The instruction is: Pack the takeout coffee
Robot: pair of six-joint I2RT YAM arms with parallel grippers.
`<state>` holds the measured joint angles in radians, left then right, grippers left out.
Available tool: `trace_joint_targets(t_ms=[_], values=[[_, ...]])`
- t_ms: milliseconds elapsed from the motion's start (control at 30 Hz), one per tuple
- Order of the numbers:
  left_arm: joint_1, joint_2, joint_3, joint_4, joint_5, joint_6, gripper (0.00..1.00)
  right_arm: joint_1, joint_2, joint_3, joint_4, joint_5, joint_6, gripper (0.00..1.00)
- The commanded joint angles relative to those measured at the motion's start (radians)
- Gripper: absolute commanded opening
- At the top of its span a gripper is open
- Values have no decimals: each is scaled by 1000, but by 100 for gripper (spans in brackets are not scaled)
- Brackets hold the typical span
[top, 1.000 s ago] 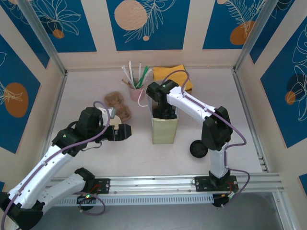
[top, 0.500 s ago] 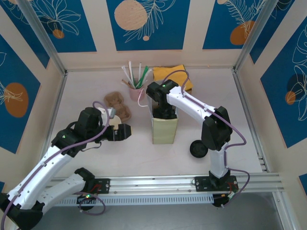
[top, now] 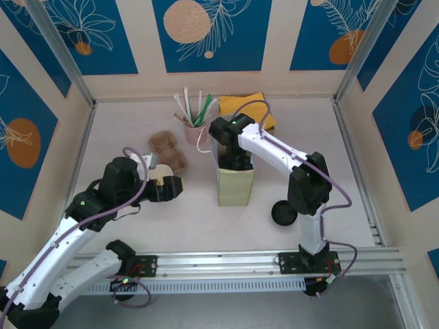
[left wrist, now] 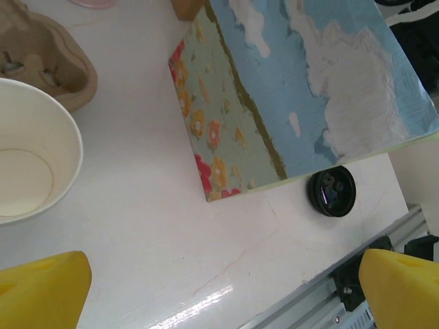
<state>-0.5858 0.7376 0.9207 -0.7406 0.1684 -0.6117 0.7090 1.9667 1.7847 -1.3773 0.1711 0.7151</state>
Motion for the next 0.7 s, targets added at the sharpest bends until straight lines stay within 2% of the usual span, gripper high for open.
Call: trace_joint_targets(t_ms=[0, 233, 667], values=[[-8, -33, 12, 2, -63, -6, 100, -5, 70, -25, 20, 10, -15, 65], [-9, -58, 13, 1, -102, -2, 100, -5, 71, -24, 21, 8, -15, 65], [-8, -51, 4, 6, -82, -8, 100, -5, 71, -27, 21, 12, -17, 65]])
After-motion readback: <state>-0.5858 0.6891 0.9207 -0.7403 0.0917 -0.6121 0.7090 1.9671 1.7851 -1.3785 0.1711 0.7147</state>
